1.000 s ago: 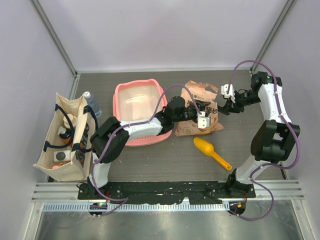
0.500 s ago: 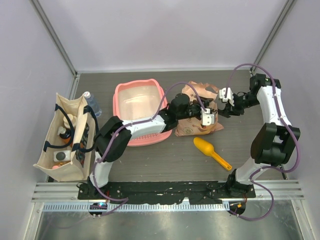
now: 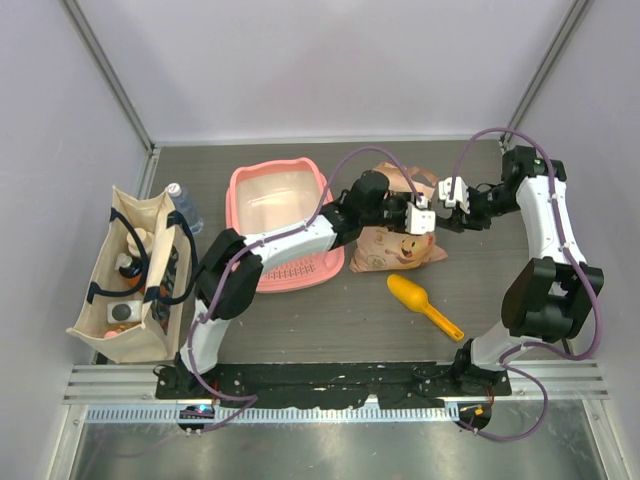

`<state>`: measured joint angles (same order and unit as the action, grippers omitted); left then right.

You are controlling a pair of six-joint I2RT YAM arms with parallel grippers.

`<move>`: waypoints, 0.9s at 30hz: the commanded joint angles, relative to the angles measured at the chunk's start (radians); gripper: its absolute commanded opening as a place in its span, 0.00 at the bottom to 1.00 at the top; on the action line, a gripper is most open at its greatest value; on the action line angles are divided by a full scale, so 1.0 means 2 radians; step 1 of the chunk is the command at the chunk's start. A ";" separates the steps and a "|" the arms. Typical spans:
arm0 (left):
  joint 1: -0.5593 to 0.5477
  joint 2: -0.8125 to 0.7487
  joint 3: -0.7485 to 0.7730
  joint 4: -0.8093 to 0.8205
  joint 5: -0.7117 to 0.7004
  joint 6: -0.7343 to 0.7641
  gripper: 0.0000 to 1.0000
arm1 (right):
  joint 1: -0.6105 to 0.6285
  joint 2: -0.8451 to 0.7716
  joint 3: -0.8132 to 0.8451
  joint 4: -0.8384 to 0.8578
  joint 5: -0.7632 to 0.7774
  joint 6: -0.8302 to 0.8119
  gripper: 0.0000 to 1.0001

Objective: Fill the litter box with clean litter
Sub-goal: Clamp the cat litter bag at the center of the board.

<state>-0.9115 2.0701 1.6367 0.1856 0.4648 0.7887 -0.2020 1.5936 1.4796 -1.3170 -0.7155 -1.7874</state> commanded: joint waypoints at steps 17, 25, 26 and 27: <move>0.043 0.117 0.282 -0.405 0.187 -0.046 0.42 | 0.005 -0.018 0.000 -0.094 -0.016 -0.004 0.01; 0.044 0.149 0.328 -0.446 0.205 -0.035 0.18 | -0.002 -0.001 0.038 -0.094 -0.015 0.036 0.01; 0.045 0.151 0.337 -0.461 0.206 -0.034 0.14 | -0.009 0.002 0.052 -0.095 -0.015 0.051 0.02; 0.047 0.153 0.344 -0.462 0.209 -0.035 0.10 | -0.017 -0.001 0.062 -0.094 -0.012 0.054 0.01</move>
<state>-0.8196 2.3413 2.2601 -0.5903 0.8253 0.7071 -0.2028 1.5970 1.4864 -1.3350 -0.7067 -1.7531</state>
